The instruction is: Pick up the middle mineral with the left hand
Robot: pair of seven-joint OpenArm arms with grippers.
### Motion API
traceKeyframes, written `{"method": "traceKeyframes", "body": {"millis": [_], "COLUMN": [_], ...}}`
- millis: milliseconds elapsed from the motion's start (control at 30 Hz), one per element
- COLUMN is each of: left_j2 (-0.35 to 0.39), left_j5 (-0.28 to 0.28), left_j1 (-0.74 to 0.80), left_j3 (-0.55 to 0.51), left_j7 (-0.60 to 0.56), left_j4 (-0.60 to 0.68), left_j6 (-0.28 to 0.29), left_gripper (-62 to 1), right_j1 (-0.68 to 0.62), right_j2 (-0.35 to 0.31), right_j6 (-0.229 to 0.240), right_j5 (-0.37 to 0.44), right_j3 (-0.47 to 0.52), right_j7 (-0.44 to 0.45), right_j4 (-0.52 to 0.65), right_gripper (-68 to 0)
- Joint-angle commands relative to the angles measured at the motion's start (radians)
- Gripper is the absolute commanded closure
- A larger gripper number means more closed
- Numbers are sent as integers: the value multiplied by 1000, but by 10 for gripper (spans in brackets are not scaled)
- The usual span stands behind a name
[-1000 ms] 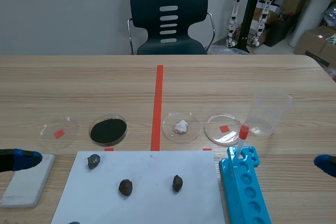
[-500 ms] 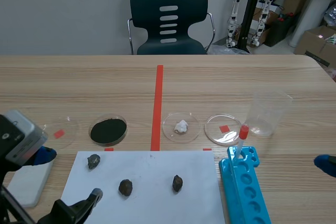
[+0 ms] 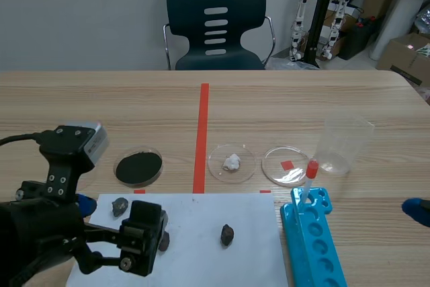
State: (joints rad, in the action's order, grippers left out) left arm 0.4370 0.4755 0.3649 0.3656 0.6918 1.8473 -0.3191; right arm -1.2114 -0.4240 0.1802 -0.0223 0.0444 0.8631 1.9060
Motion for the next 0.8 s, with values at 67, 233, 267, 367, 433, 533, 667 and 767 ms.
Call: {"method": "traceKeyframes", "body": {"millis": [67,233,267,367,433,533,667,767], "left_j2": [-67,-154,-173,-225,-246,-262,-262,-262], "left_j5": [-34,-172,-201,-243,-260,-264,-263,-263], "left_j1": [-64,-140,-154,-185,-204,-235,-277,-302], "left_j3": [39,70,73,74,74,78,121,158], "left_j7": [78,242,274,330,351,384,406,406], "left_j4": [16,10,0,-48,-92,-163,-244,-289], "left_j6": [-66,-159,-169,-174,-188,-212,-264,-310], "left_gripper": [-623,-623,-623,-623,-623,-623,-623,-623], "right_j1": [1,1,1,1,1,1,1,1], "right_j2": [-3,-3,-3,-3,-3,-3,-3,-3], "right_j6": [0,0,0,0,0,0,0,0], "right_j5": [7,7,7,7,7,7,7,7], "right_j3": [2,2,2,2,2,2,2,2], "right_j7": [11,11,11,11,12,11,12,12], "right_j4": [10,10,10,10,10,10,10,10], "right_gripper": [-621,-621,-621,-621,-621,-621,-621,-621]}}
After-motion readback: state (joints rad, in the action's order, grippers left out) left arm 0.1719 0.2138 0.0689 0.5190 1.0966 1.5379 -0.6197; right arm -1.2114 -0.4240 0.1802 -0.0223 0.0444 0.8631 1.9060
